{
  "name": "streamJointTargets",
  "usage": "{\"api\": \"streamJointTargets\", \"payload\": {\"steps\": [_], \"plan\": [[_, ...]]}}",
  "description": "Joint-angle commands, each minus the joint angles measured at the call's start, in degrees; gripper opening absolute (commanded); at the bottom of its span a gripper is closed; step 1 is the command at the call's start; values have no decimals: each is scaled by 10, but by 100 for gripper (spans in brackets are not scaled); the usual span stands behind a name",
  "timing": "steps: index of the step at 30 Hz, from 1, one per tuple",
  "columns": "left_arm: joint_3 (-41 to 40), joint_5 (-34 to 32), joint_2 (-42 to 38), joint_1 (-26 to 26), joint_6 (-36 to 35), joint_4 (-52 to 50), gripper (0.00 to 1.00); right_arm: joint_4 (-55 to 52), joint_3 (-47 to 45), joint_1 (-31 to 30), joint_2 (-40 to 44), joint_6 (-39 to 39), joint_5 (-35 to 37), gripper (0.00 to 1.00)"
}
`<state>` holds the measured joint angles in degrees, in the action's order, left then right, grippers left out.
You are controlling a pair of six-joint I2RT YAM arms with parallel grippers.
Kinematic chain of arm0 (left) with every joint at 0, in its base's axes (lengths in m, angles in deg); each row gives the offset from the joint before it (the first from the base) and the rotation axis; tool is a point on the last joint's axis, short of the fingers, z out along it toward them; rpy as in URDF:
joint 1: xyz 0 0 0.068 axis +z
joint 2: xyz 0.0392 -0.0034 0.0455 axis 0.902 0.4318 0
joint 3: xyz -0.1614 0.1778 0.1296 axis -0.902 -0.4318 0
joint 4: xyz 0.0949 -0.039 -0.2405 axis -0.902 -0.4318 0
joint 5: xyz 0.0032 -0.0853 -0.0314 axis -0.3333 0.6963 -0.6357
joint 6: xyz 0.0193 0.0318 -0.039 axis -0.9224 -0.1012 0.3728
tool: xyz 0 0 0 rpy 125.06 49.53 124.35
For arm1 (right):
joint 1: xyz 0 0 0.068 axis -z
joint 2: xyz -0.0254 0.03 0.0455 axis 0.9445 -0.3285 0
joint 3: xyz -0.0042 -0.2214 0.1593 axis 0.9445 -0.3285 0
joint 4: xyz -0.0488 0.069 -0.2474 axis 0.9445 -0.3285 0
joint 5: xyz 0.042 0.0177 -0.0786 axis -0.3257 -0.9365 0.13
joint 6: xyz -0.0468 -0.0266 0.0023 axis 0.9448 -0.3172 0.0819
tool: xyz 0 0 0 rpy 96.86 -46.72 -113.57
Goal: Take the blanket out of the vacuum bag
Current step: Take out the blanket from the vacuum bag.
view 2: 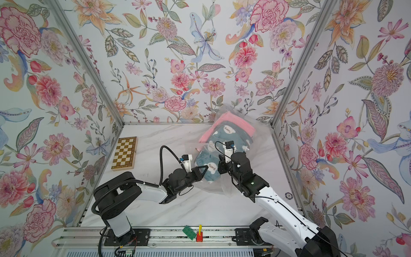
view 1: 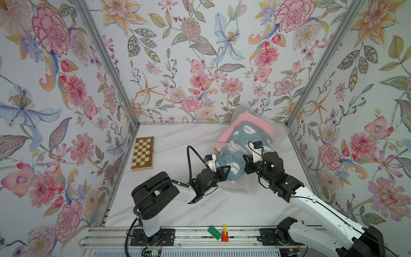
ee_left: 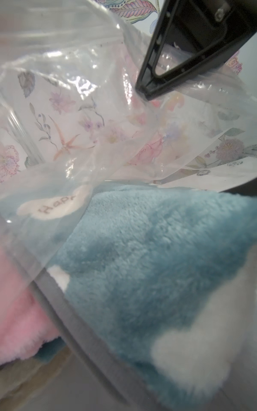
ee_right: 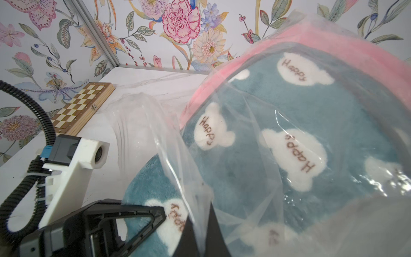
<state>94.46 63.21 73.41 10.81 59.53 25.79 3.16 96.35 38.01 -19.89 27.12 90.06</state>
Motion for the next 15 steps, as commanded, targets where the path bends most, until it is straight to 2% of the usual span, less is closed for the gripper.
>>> {"api": "streamJointTargets", "payload": {"steps": [1,2,5,8,10,15], "plan": [[-2,-14,17,-7,2,18,0,2,-10,12,2,-6,-3,0],[-5,-18,20,-7,7,26,0,3,-10,14,0,-6,-6,0],[-15,-18,29,-6,10,48,12,9,-14,17,-4,-5,-15,0],[-14,-19,39,-5,13,51,39,17,-17,18,-4,-8,-21,0],[-24,-35,42,-6,31,55,51,17,-14,18,-6,-9,-25,0],[-13,-39,59,-3,36,63,60,6,-7,18,-10,-9,-29,0]]}}
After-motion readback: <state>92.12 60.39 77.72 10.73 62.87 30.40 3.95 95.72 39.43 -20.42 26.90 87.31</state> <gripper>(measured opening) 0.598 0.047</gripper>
